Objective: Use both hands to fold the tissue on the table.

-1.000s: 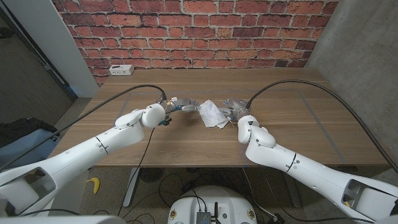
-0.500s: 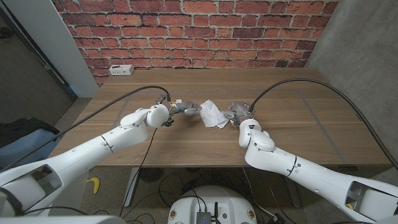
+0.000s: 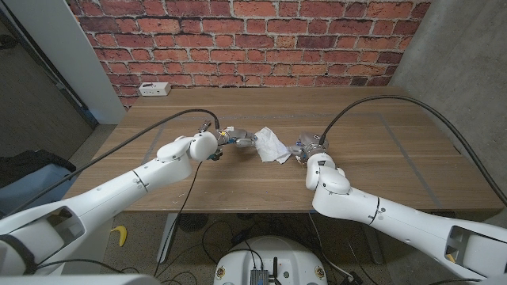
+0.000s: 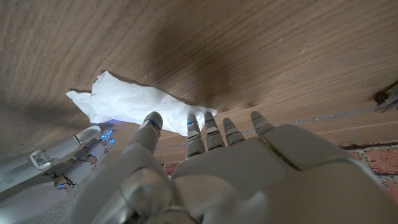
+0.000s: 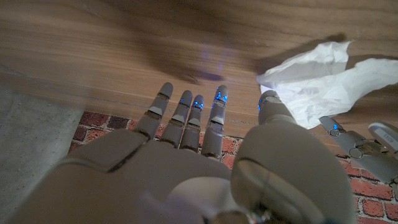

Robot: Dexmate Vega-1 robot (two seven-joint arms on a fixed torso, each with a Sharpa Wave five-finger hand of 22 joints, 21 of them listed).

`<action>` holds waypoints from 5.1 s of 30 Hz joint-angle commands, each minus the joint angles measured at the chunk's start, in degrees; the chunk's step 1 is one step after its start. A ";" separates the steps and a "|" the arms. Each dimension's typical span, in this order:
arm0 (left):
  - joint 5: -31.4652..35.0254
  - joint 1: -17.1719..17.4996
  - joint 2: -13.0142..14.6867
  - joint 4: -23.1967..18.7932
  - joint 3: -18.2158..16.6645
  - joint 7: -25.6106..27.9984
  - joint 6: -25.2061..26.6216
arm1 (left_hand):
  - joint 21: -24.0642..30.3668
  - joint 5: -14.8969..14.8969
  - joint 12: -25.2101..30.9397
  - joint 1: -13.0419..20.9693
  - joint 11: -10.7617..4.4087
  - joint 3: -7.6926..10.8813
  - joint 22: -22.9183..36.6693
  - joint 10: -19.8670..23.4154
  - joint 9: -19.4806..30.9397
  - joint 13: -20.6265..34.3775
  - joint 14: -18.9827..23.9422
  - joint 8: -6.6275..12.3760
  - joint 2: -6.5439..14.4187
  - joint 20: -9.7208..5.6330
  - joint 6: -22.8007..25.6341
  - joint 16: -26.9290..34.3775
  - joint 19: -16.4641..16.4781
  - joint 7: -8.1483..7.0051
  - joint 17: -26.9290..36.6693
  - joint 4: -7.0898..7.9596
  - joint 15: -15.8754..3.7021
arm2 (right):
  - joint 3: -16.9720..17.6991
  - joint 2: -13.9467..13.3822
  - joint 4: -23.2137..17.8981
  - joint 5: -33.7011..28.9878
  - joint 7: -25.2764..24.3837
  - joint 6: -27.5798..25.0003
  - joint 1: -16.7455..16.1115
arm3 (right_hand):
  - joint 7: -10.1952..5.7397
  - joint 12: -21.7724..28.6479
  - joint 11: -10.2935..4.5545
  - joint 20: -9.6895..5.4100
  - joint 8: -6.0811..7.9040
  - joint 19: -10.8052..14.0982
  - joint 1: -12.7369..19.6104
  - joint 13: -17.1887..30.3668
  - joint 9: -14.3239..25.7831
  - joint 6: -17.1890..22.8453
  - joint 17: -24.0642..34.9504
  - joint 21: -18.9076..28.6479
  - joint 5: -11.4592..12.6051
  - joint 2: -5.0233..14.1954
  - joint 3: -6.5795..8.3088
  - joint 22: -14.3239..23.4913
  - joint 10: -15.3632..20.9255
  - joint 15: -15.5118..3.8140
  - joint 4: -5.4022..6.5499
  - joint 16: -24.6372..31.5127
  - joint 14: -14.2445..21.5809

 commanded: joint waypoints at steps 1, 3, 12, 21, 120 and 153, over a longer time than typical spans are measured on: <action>-0.08 -0.80 -0.66 1.10 0.34 -0.67 -0.44 | -0.22 0.00 0.02 -0.59 -0.18 -0.24 0.23 -0.28 0.18 0.01 -0.56 0.09 -0.09 0.19 -0.53 0.47 -0.51 -0.01 0.17 0.12 -0.96 | -4.36 -2.05 -1.30 2.14 2.00 -2.49 3.49 | -0.23 0.32 -0.46 0.16 0.52 0.75 1.46 0.33 0.32 1.20 0.00 -0.03 0.58 -0.07 0.22 0.05 0.56 -2.41 -0.81 0.30 0.29; -0.32 -0.82 -0.72 1.28 0.25 -0.53 -0.70 | -0.23 -0.01 0.05 -0.73 -0.15 -0.29 0.24 -0.30 0.18 0.01 -0.56 0.11 -0.09 0.17 -0.59 0.51 -0.60 0.00 0.20 0.22 -0.99 | -4.61 -2.24 -1.51 2.71 2.19 -2.55 3.82 | -0.11 0.31 -0.48 0.14 0.72 0.79 1.68 0.37 0.36 1.74 -0.01 -0.06 0.66 -0.13 0.21 0.05 0.59 -2.40 -0.93 0.31 0.27; -0.54 -0.90 -0.80 1.43 0.23 -0.42 -0.77 | -0.27 -0.06 0.14 -1.31 -0.05 -0.48 0.26 -0.41 0.18 0.00 -0.58 0.14 -0.13 0.14 -0.94 0.63 -0.93 -0.03 0.31 0.64 -1.03 | -4.97 -3.16 -1.25 3.43 0.81 1.38 4.05 | -0.32 1.12 -2.02 -0.44 3.22 2.54 7.23 0.81 0.43 9.12 -0.19 0.07 1.89 0.45 1.52 0.07 3.11 -3.49 -2.65 1.09 1.94; -0.57 -0.49 -0.34 0.58 -0.01 -0.44 0.06 | -0.26 -0.06 0.28 -1.64 -0.11 -0.52 0.27 -0.33 0.17 0.00 -0.45 0.21 -0.09 0.16 -1.13 0.72 -1.16 -0.01 0.31 0.89 -1.17 | -3.80 -5.60 -1.20 3.68 1.67 9.75 3.16 | -0.86 1.52 -3.47 -1.64 4.64 3.35 12.70 1.04 0.26 14.01 -0.08 -0.03 2.39 1.60 2.94 0.04 4.76 -5.05 -3.10 1.62 2.50; 4.87 0.89 -0.17 -1.14 0.38 -0.17 -4.85 | 0.73 -0.54 1.40 -4.26 -5.35 -3.05 0.14 -7.01 0.15 -0.20 -5.49 1.52 -2.03 -1.37 -8.00 0.95 -4.25 -4.90 0.16 -1.43 -0.98 | 37.26 0.44 6.56 62.68 -0.30 62.24 -23.27 | 7.29 12.36 -0.69 -1.73 12.89 15.37 29.21 7.42 9.20 20.88 8.33 7.08 0.79 5.12 7.06 0.98 20.56 -4.92 -2.17 10.82 18.71; 4.72 0.90 -1.00 -2.14 0.88 -4.17 -4.85 | 1.29 -0.58 1.78 -3.91 -3.68 -4.59 -0.11 -3.08 0.13 -0.25 -1.72 1.46 -5.29 -0.94 -3.25 1.26 -2.49 -3.64 0.16 -2.97 -2.12 | 30.18 11.67 14.97 59.71 -15.17 56.44 -13.99 | 7.43 14.58 -1.05 -2.14 13.31 17.01 29.52 8.91 10.69 20.86 10.75 9.26 1.46 4.75 7.28 1.34 21.41 -4.62 -2.16 12.07 20.91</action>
